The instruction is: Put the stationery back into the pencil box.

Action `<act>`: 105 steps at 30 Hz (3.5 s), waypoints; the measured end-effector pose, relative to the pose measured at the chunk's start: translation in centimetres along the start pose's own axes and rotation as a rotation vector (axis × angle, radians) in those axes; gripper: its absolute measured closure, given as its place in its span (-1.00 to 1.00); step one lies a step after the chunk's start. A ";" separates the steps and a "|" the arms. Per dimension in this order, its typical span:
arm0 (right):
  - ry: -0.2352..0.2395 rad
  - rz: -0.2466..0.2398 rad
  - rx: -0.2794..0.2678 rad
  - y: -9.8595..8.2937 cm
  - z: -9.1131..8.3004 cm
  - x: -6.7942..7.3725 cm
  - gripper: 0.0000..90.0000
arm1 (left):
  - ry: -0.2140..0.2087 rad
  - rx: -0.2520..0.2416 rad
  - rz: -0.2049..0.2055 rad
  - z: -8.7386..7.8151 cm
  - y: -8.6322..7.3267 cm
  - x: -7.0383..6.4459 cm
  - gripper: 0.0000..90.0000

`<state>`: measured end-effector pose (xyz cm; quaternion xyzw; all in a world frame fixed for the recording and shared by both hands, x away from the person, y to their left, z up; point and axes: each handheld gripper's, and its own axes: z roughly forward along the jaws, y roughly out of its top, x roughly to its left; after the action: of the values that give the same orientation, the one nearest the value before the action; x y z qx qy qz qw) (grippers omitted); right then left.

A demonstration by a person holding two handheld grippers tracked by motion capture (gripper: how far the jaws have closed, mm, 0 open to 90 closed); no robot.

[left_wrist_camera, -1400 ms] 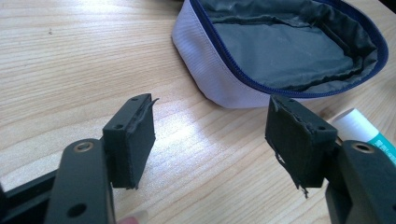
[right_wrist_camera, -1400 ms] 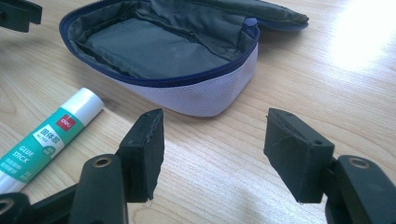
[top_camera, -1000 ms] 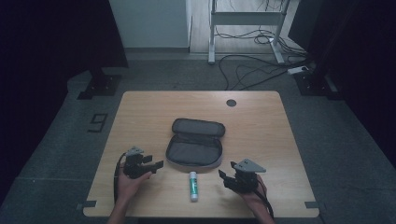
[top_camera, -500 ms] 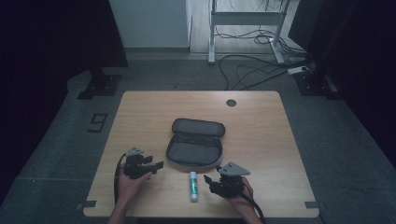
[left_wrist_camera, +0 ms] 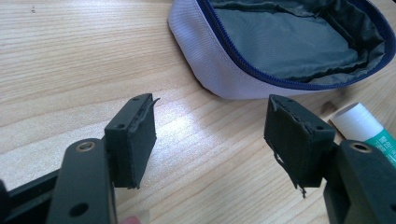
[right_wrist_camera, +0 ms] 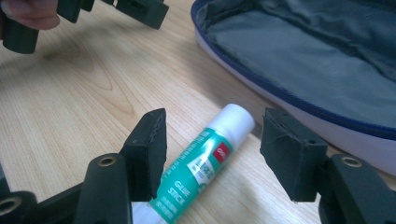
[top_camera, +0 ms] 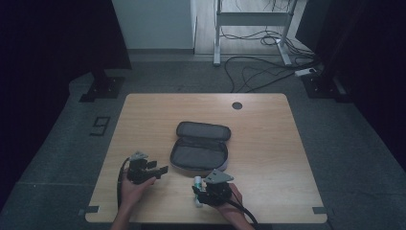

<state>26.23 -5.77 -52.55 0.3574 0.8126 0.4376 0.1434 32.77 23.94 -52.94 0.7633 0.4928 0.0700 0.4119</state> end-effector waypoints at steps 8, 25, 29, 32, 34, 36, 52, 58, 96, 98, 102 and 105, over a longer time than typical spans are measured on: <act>-0.005 -0.017 0.042 0.0 1.7 0.6 -0.10 | -0.003 -0.001 0.000 -0.1 0.1 0.1 -0.23; -0.026 -0.040 0.080 -0.4 2.2 0.5 -0.01 | -0.035 0.005 -0.005 0.2 0.1 -0.2 -0.22; -0.030 -0.057 0.091 -0.4 2.2 0.5 0.06 | -0.027 0.004 -0.008 0.1 0.1 -0.1 -0.22; -0.034 -0.075 0.101 -0.5 2.2 0.6 0.09 | -0.022 0.004 -0.009 0.1 0.0 0.0 -0.22; -0.035 -0.076 0.103 -0.5 2.2 0.7 0.11 | -0.022 0.004 -0.009 0.1 0.0 0.0 -0.22; -0.037 -0.078 0.108 -0.6 2.2 0.6 0.14 | -0.021 0.005 -0.009 0.1 0.0 0.0 -0.22; -0.038 -0.081 0.140 -1.0 2.0 0.0 0.43 | -0.022 0.012 -0.010 0.2 -0.1 0.0 -0.23; -0.019 -0.057 0.136 -0.9 1.8 -0.4 0.44 | -0.019 0.013 -0.010 0.2 -0.1 0.1 -0.22; -0.020 0.010 -0.059 3.0 -2.9 -2.7 0.44 | -0.023 0.025 -0.007 0.4 -0.2 -0.3 -0.22; -0.026 0.007 -0.056 3.3 -2.8 -3.0 0.44 | -0.025 0.023 -0.007 0.3 -0.2 -0.3 -0.22; -0.039 0.017 -0.056 3.9 -2.5 -3.6 0.44 | -0.026 0.018 -0.011 0.1 -0.2 -0.2 -0.22; -0.047 0.025 -0.052 4.3 -2.1 -4.0 0.44 | -0.026 0.016 -0.012 0.1 -0.3 -0.2 -0.22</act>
<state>29.84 -8.34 -48.12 0.3737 0.7929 0.4517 0.1661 32.55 23.80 -53.13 0.7644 0.4925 0.0536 0.4128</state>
